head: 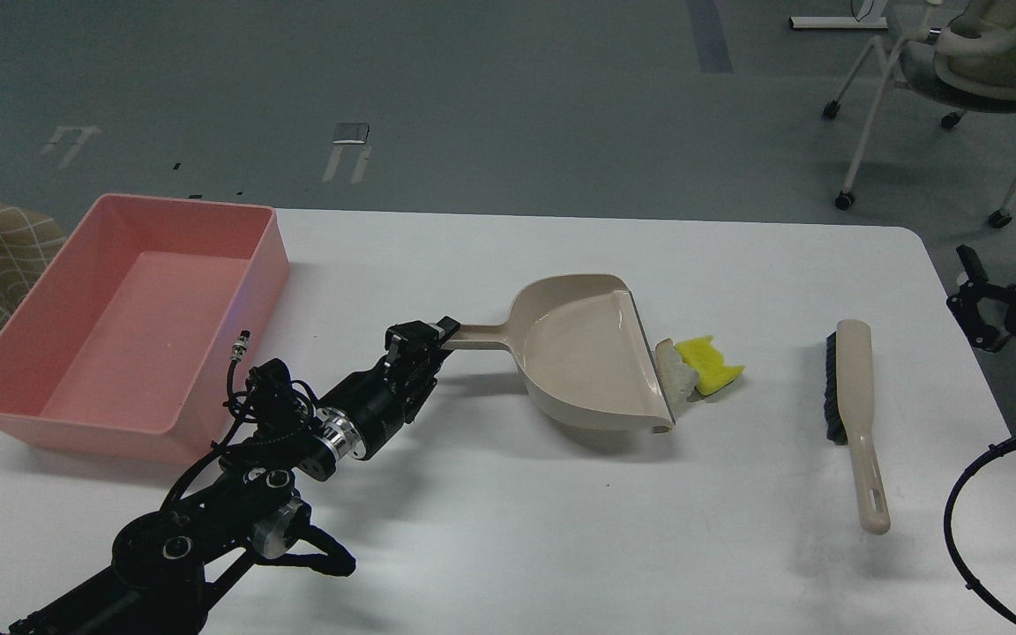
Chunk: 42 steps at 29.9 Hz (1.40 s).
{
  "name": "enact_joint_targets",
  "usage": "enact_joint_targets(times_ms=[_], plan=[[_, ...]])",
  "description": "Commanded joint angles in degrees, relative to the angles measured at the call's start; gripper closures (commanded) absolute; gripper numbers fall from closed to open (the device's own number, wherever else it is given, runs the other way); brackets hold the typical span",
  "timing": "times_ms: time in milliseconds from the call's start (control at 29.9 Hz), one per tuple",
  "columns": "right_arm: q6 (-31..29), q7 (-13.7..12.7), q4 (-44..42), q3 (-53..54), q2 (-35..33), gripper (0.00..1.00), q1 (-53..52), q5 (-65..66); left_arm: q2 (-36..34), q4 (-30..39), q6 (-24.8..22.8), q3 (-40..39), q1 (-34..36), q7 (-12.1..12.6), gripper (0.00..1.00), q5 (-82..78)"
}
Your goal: Sweep and dump garbage into bin
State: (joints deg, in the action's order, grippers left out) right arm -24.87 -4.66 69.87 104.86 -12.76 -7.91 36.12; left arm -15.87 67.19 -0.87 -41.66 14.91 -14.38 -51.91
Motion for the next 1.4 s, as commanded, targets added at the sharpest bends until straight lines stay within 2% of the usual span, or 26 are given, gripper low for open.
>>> enact_joint_targets(times_ms=[0,268,368,435,502,636,736,836,903,1037,1171,1371], plan=[[0.0,0.0,0.0,0.0,0.0,0.0,0.0,0.0,0.1,0.0,-0.1,0.0,-0.1,0.0,0.91,0.0],[-0.3,0.0,0.8,-0.1,-2.6,0.0,-0.1,0.8,-1.2,0.8,-0.2,0.0,1.1,-0.1,0.95,-0.2],[-0.3,0.0,1.8,-0.2,-6.0,0.0,0.4,2.3,-3.0,1.1,-0.3,0.0,1.4,-1.4,0.95,-0.4],[-0.4,0.1,3.9,-0.1,-8.8,0.0,1.5,6.1,-4.1,1.1,-0.4,0.0,2.1,-3.0,0.96,-0.4],[-0.4,0.6,5.8,-0.2,-11.8,0.0,2.5,10.6,-4.8,1.1,-0.4,0.0,2.3,-3.5,0.96,-0.4],[-0.8,0.9,9.8,-0.7,-18.0,0.0,5.8,20.7,-6.0,1.1,-0.6,0.0,2.4,-3.7,0.96,-0.5],[-1.0,1.0,16.7,-0.9,-24.5,0.0,11.3,31.3,-6.5,1.1,-0.7,0.0,2.2,-3.7,0.96,-0.7],[-2.0,0.9,18.2,-1.6,-28.1,0.0,14.2,34.3,-6.5,1.1,-0.7,0.4,2.1,-3.8,0.95,-0.7],[-3.1,0.9,19.1,-7.1,-32.7,0.0,15.1,37.1,-6.6,1.0,-0.7,2.1,2.1,-5.0,0.95,-0.8],[-3.1,0.2,20.6,-13.5,-33.2,0.0,13.6,43.0,-6.7,1.0,-0.5,3.8,2.5,-6.1,0.96,-1.4],[-3.1,-0.7,20.9,-14.8,-27.7,0.0,14.6,54.9,-6.8,0.8,-0.5,3.9,2.2,-6.2,0.96,-3.0],[-3.1,-0.6,21.1,-17.6,-25.1,0.0,17.0,59.7,-6.8,0.4,-0.4,3.9,1.9,-6.2,0.96,-2.9]])
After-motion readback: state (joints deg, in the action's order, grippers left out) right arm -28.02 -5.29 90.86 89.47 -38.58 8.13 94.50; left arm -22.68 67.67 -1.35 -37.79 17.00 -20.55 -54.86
